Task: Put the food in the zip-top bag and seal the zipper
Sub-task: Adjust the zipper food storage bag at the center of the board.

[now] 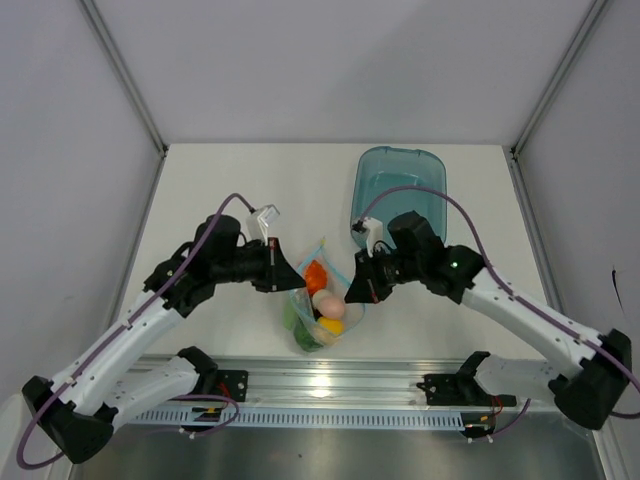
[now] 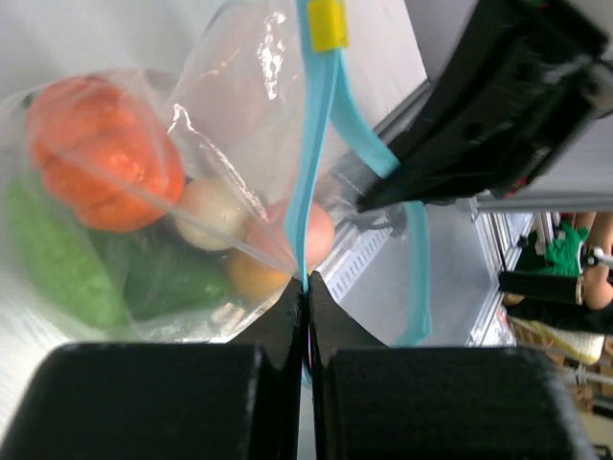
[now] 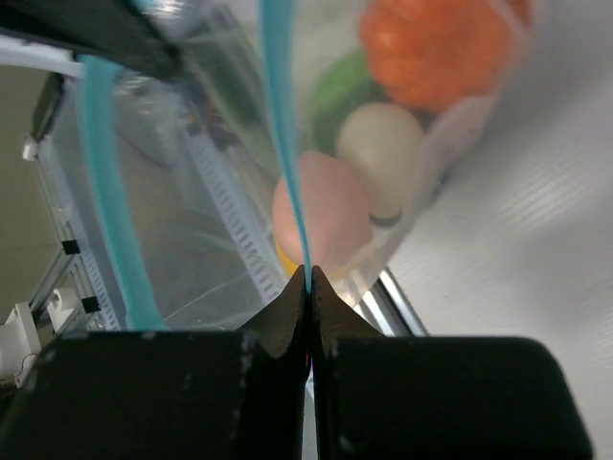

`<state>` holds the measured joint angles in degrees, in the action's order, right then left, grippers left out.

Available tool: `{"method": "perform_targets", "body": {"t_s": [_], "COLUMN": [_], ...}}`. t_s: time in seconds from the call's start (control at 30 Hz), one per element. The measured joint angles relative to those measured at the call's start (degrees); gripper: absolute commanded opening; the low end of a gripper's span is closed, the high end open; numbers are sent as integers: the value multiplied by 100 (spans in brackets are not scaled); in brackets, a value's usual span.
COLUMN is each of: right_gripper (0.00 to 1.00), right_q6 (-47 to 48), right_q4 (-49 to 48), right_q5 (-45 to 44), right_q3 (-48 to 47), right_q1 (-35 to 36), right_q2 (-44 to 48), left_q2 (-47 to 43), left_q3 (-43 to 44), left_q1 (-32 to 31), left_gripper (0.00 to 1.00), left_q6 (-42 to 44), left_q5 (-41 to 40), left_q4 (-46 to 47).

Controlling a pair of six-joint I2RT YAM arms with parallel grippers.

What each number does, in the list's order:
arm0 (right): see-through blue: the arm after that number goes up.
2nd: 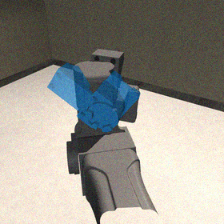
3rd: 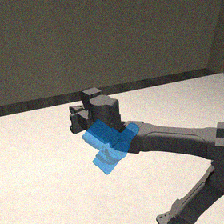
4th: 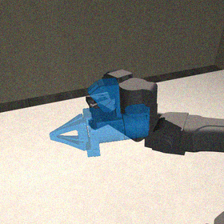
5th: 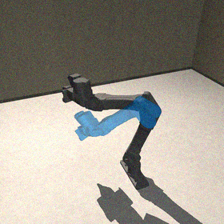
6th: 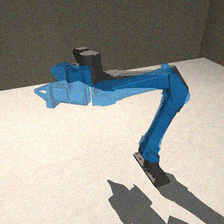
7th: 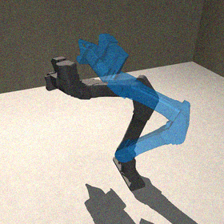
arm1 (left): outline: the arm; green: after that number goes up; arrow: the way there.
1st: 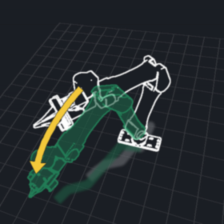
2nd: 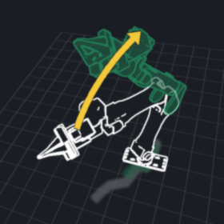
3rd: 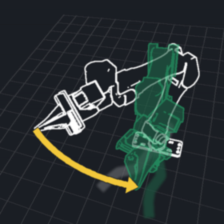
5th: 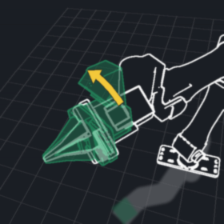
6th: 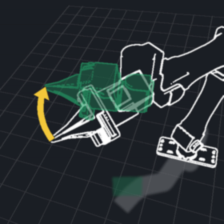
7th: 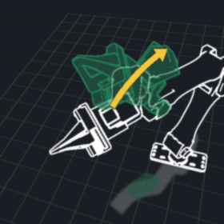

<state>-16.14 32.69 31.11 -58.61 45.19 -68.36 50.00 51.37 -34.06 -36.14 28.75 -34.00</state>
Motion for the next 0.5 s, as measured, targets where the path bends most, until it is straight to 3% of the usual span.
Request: {"method": "perform_targets", "body": {"t_s": [0.27, 0.5], "right_gripper": [0, 0], "right_q6": [-529, -1305], "right_q4": [356, 120], "right_q5": [133, -391], "right_q3": [-210, -216], "right_q1": [472, 905], "right_q2": [1499, 1025], "left_q2": [426, 267], "left_q3": [577, 162], "left_q1": [-726, -833], "left_gripper": [1, 1], "left_q6": [278, 369], "left_q5": [199, 308], "left_q4": [199, 361]}}
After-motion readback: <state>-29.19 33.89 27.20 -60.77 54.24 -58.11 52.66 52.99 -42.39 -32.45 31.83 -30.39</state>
